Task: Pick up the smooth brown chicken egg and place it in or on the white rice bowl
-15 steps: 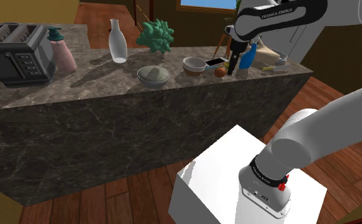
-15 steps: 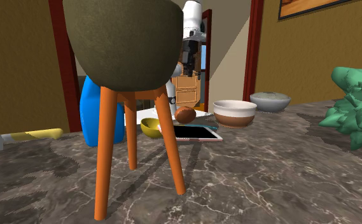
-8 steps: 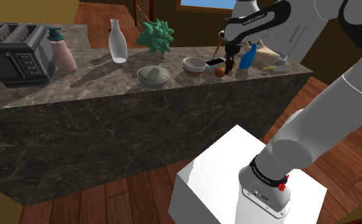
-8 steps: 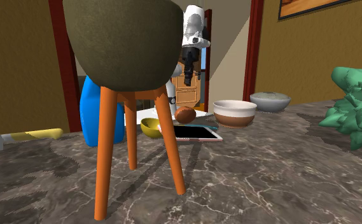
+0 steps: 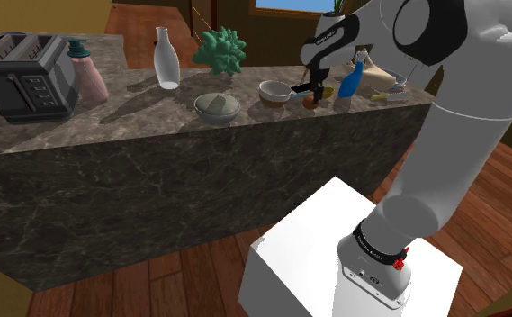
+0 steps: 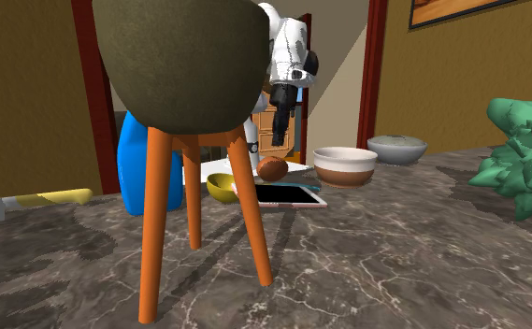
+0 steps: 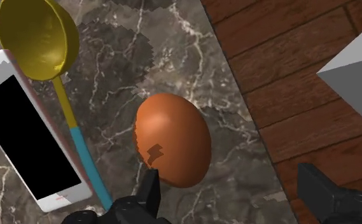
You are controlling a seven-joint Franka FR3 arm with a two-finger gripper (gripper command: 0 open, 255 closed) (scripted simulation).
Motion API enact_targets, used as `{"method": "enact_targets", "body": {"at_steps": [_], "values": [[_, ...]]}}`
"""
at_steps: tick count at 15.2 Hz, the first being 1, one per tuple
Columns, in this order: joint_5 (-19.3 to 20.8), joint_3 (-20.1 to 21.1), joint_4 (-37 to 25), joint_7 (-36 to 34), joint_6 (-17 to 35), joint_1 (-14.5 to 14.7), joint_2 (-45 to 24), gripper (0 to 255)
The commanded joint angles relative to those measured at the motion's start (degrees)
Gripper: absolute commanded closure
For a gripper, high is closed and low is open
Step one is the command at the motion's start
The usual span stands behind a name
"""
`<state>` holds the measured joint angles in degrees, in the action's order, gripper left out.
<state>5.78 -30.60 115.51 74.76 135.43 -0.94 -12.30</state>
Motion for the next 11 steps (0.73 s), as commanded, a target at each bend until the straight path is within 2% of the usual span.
{"method": "enact_targets", "body": {"at_steps": [1, 3, 11], "values": [[-2.93, 0.96, -5.06, 4.91, 0.53, -1.86, -5.40, 0], [-4.00, 1.84, -7.65, 7.07, 0.79, -3.09, -8.07, 0], [-6.23, 3.01, -7.66, 8.50, 4.98, -5.01, -12.43, 0]]}}
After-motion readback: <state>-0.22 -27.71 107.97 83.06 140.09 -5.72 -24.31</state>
